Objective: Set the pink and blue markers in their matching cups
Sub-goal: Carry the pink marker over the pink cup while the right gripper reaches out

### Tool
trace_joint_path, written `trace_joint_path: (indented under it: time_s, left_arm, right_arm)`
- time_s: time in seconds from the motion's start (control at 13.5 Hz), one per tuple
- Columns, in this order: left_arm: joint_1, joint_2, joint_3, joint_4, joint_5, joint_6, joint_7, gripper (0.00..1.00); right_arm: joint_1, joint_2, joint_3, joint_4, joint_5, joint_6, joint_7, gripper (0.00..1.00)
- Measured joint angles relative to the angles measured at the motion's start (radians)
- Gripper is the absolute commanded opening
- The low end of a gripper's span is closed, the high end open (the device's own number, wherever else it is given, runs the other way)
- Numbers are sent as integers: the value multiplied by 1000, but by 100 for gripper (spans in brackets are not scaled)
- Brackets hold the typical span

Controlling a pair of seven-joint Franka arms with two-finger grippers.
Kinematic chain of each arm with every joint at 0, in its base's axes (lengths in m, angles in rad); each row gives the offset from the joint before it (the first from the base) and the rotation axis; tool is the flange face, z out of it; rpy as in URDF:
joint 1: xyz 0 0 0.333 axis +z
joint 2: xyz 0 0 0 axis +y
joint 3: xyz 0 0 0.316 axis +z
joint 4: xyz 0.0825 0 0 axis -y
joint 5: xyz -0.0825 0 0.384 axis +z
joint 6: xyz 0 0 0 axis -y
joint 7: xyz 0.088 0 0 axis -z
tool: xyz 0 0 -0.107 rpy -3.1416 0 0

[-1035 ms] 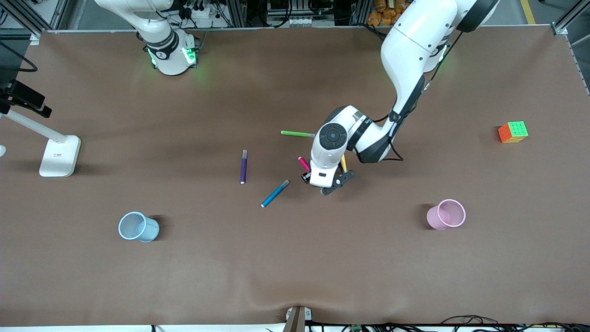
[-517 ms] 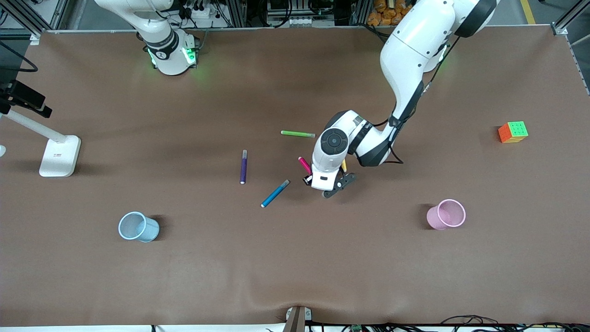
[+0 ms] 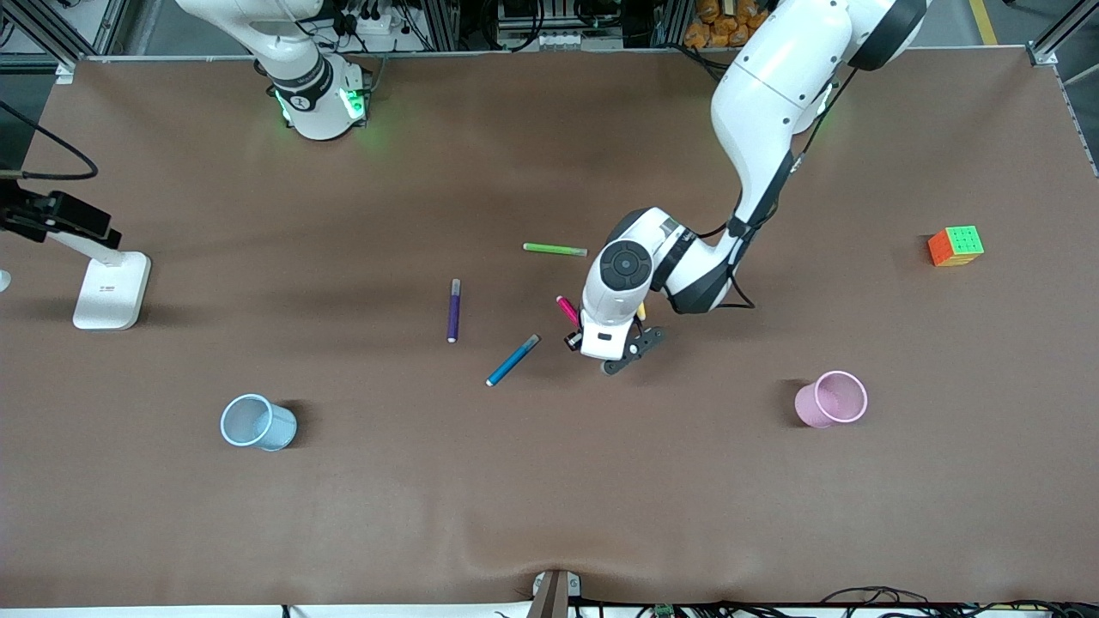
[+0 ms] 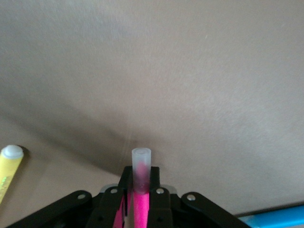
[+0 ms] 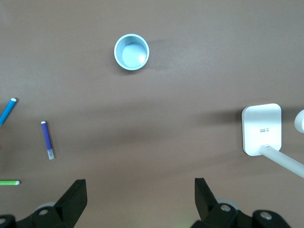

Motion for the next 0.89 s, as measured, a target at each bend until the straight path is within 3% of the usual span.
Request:
trace_joint_path:
  time_s: [0.37,0.67,0.89]
  left_arm:
    - [61,-160,9,19,36,-198,0,0]
    - [123,-260,11,22,125,-299,1,0]
    - [153,-285,12,50,166,-339,8,0]
  right_arm:
    - [9,152,2,1,-31,23,0,100]
    - [37,165,4,15,-30,23,13,100]
    - [101,182,8,15,-5,37,181,100]
